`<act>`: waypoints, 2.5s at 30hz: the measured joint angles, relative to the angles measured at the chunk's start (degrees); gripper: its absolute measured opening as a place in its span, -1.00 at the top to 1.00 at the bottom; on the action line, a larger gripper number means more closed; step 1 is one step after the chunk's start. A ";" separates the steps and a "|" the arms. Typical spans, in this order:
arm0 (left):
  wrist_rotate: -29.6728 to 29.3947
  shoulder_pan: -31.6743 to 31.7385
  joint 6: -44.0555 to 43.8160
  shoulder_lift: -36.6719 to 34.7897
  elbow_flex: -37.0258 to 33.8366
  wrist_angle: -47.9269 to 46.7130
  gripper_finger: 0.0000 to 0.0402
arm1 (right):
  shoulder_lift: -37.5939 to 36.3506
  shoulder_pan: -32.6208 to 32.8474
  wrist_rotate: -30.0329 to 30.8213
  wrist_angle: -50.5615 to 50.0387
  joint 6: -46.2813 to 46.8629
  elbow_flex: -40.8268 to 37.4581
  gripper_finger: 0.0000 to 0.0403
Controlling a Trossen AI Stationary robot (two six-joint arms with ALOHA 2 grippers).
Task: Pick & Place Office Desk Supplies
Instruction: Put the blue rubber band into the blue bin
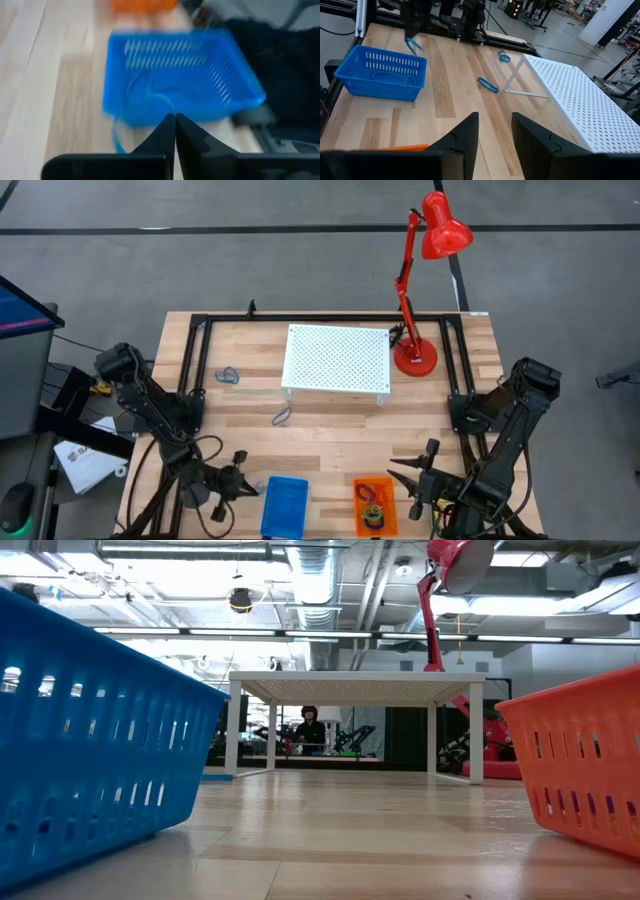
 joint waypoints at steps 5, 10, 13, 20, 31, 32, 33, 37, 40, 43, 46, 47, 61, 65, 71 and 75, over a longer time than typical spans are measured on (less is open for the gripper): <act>1.50 1.02 14.84 0.00 0.02 13.76 1.00 | 0.02 -0.07 0.00 -0.11 0.00 -0.01 0.44; 7.44 4.38 22.70 1.14 0.09 22.95 1.00 | 0.01 -0.07 -0.02 -0.11 0.00 0.00 0.44; 10.90 7.44 23.07 3.62 0.09 25.36 1.00 | 0.00 -0.07 -0.02 -0.11 0.00 0.00 0.44; 20.01 13.00 21.96 10.42 0.07 33.69 0.90 | 0.00 -0.07 -0.02 -0.11 0.00 0.00 0.44; 23.17 13.78 18.79 10.77 0.09 32.53 0.12 | 0.00 -0.09 -0.45 -0.11 0.00 0.00 0.44; 21.87 13.54 19.49 10.46 0.07 32.47 0.07 | 0.00 -0.09 -0.61 -0.11 0.00 0.00 0.44; 20.82 13.45 19.86 10.36 0.10 32.96 0.03 | 0.02 -0.13 -0.79 -0.11 0.00 0.00 0.44; 17.79 13.85 20.50 9.76 0.11 29.71 -0.06 | 0.01 -0.15 -1.07 -0.11 0.00 0.00 0.44; 7.58 13.63 21.22 6.04 0.15 24.31 -0.05 | 0.00 -0.15 -1.07 -0.11 0.00 0.00 0.44; -5.69 14.61 16.34 1.53 0.09 12.52 -0.01 | 0.01 -0.15 -1.18 -0.05 0.00 0.00 0.44; -13.73 17.28 8.40 -3.61 0.13 -0.30 0.05 | 0.02 -0.17 -1.25 -0.05 0.00 0.00 0.44; -14.73 18.43 5.60 -5.14 0.13 -4.94 0.08 | 0.00 -0.31 -1.27 -0.07 0.00 -0.01 0.44; 4.16 48.93 -14.58 -12.00 1.76 -42.17 0.37 | 0.01 -2.97 -4.50 0.05 -0.92 0.00 0.44; 12.10 59.64 -9.39 -12.00 6.20 -52.66 0.37 | 0.01 -3.91 -5.79 0.11 -1.48 -0.01 0.44; 15.07 71.43 -4.05 -12.02 14.17 -67.50 0.37 | 0.02 -4.40 -7.01 0.85 -2.54 0.00 0.44; 23.76 76.92 2.29 -12.02 15.69 -70.48 0.37 | 0.01 -4.36 -7.41 0.98 -2.58 -0.01 0.44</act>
